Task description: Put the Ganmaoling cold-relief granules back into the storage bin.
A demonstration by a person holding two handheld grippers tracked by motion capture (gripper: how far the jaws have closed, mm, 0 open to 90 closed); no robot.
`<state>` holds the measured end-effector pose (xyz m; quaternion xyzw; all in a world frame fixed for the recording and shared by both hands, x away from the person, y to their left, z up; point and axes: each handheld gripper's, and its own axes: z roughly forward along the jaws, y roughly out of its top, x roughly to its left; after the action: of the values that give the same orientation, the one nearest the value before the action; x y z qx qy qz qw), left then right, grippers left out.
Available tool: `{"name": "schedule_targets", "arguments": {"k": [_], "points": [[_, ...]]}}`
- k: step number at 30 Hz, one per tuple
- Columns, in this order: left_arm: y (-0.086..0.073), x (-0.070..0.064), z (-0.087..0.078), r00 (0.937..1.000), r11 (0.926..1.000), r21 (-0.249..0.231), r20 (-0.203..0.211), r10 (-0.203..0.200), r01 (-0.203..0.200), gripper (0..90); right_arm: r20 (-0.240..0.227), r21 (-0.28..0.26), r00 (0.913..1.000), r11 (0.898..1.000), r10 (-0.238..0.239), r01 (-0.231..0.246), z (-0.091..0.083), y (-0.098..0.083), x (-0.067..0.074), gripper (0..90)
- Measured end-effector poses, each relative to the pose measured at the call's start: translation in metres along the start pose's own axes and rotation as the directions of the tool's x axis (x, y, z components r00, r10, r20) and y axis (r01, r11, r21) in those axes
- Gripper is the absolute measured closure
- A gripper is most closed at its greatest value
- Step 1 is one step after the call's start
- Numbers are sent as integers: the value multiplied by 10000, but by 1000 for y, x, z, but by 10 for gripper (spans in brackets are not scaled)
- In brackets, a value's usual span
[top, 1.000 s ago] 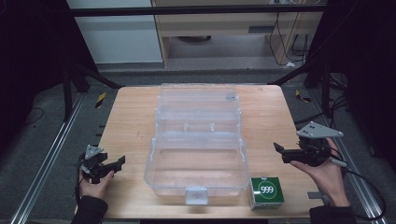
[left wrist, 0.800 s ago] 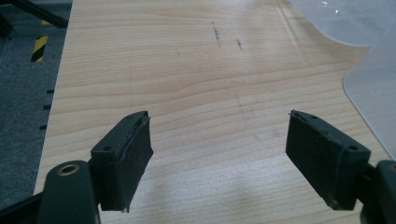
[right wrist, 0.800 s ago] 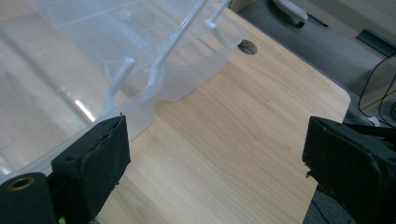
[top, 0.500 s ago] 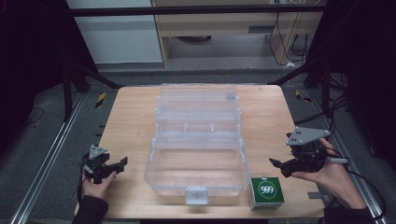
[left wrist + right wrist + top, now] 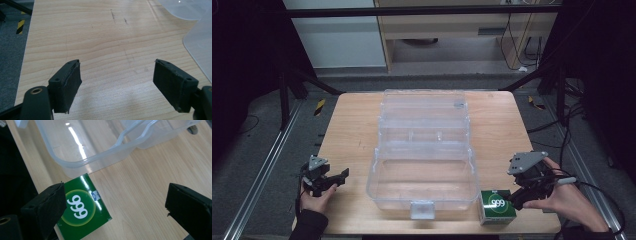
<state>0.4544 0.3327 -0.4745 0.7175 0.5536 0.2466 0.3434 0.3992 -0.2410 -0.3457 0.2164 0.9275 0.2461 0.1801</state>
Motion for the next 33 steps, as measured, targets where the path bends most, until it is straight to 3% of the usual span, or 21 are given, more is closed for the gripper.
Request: {"name": "schedule_targets", "arguments": {"k": [16,22,33], "points": [[0,-2,1,9999,9999,38,8,107,-107,216,-864,950,9919,9903,-933,1015,25,-6,20,27],[0,-2,1,9999,9999,35,16,111,-111,217,-1078,1080,9891,9878,-1003,1120,33,-10,23,24],[0,-2,1,9999,9999,43,29,149,-149,217,-1637,1745,9741,9673,-1557,1839,49,-8,32,20]]}}
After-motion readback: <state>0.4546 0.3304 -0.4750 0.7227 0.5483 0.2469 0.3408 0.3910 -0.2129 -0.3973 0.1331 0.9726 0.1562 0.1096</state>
